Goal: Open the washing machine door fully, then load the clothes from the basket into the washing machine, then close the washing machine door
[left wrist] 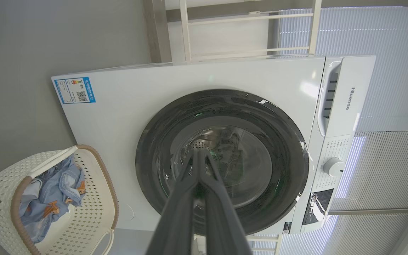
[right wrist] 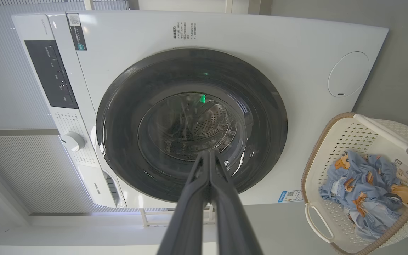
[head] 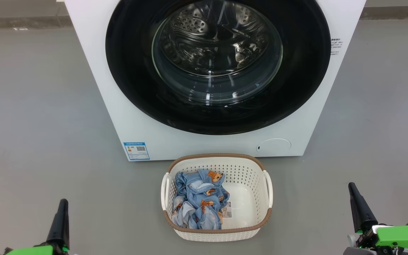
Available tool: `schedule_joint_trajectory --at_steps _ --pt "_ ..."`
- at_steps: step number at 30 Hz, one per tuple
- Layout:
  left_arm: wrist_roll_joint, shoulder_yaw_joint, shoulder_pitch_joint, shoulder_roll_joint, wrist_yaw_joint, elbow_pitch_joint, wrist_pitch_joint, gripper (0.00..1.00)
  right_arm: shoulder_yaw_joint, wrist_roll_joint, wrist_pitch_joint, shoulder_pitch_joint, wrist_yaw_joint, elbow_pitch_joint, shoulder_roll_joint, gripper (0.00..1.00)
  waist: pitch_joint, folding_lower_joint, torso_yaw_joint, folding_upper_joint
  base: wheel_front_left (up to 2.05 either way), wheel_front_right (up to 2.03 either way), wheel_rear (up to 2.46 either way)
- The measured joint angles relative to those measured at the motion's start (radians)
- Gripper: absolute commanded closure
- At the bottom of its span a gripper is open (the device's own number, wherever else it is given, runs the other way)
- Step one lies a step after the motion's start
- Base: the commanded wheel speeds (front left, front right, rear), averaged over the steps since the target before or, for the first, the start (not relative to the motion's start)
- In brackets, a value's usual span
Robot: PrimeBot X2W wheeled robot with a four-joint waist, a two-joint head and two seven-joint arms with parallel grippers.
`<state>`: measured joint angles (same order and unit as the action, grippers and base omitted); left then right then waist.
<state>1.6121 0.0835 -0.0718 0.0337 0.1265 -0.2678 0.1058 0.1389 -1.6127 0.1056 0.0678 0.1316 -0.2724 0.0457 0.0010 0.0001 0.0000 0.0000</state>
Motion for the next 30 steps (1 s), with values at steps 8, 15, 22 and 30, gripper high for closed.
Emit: schedule_joint_trajectory --at_steps 8,15,22,30 --pt "0.0 0.0 0.0 0.0 0.0 0.0 0.0 1.0 0.0 0.0 0.0 0.0 0.0 0.0 0.0 1.0 0.0 0.0 0.0 0.0 0.0 0.0 0.0" --pt "0.0 0.0 0.0 0.0 0.0 0.0 0.0 1.0 0.0 0.0 0.0 0.0 0.0 0.0 0.0 1.0 0.0 0.0 0.0 0.0 0.0 0.0 0.0" --pt "0.0 -0.008 0.04 -0.02 0.0 -0.053 -0.001 0.0 0.0 0.0 -0.002 -0.031 0.0 -0.056 -0.015 0.0 0.0 -0.0001 0.0 0.0 0.0 0.0 0.0" --pt "-0.009 -0.015 0.05 -0.028 0.0 -0.044 -0.021 0.0 -0.003 0.0 -0.012 -0.04 0.0 -0.044 -0.015 0.0 0.0 0.0001 0.0 0.0001 0.0 0.0 0.0"
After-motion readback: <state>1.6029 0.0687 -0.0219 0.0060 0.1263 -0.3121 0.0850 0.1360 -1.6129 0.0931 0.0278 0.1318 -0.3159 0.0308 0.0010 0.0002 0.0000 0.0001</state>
